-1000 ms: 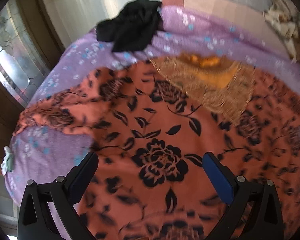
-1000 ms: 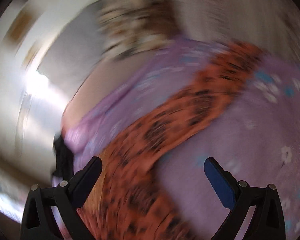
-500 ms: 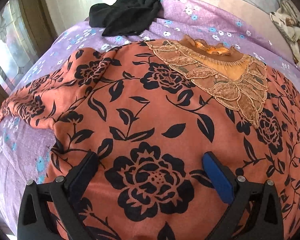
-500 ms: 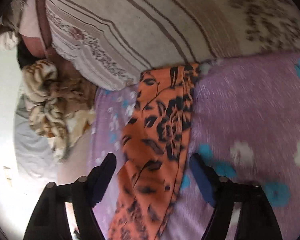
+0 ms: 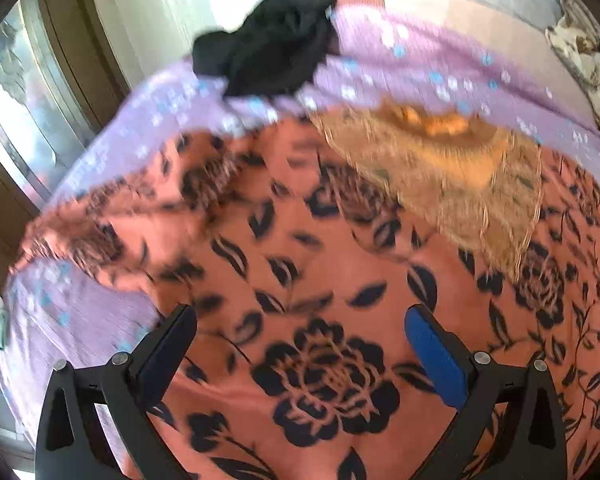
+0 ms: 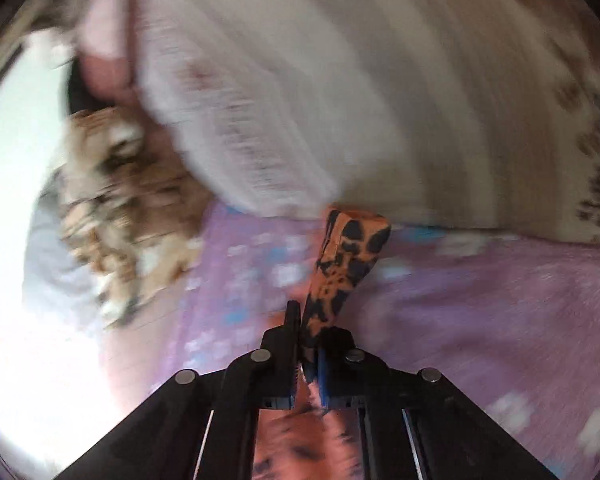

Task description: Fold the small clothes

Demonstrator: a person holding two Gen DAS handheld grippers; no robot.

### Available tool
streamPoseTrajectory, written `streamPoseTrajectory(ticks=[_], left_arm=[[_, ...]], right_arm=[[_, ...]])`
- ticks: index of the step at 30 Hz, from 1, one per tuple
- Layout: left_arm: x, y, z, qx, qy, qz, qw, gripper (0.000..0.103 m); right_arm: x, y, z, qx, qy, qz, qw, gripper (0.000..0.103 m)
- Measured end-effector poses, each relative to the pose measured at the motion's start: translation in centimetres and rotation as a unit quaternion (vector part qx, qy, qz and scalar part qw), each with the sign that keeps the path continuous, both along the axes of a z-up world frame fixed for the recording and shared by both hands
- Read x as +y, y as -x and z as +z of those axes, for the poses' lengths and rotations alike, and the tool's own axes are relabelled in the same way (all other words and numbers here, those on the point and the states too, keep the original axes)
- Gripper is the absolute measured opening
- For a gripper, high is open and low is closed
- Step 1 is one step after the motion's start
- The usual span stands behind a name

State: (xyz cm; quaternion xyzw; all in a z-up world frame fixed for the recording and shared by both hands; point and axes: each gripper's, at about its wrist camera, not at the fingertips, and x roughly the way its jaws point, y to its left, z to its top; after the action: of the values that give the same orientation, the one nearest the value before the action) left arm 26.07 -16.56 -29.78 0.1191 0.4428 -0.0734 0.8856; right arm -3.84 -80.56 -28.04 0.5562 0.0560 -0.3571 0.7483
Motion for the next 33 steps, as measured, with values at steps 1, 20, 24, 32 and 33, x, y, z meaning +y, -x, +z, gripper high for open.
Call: streamPoseTrajectory(ticks=[1, 20, 24, 32, 33], left_arm=[[0.2, -0.1, 0.3, -0.006, -0.001, 0.004, 1.0, 0.103], [17.2, -4.6, 6.1, -0.103, 0.006, 0.242, 0.9648, 0.103], [19.6, -4.5, 6.4, -0.106, 0.025, 0.269, 0.957, 0.103], [17.2, -4.5, 6.1, -0.087, 0.043, 0.225, 0.9694, 0.103], [16.4, -4.5, 5.9, -0.084, 0.042, 0.218, 0.9715, 0.103]], right_arm=[[1.4, -1.0, 1.4, -0.019, 0.011, 0.024, 0.999, 0.007], [48.2, -32.4, 1.5, -0.08, -0.126, 0.524, 0.839, 0.059], [51.2, -31.5, 1.0, -0.08, -0.141, 0.548, 0.82, 0.09], [42.5, -23.2, 5.2, -0.004, -0.001, 0.475, 0.88, 0.089], [41.2, -22.7, 5.4, 0.008, 0.009, 0.465, 0.885, 0.088]])
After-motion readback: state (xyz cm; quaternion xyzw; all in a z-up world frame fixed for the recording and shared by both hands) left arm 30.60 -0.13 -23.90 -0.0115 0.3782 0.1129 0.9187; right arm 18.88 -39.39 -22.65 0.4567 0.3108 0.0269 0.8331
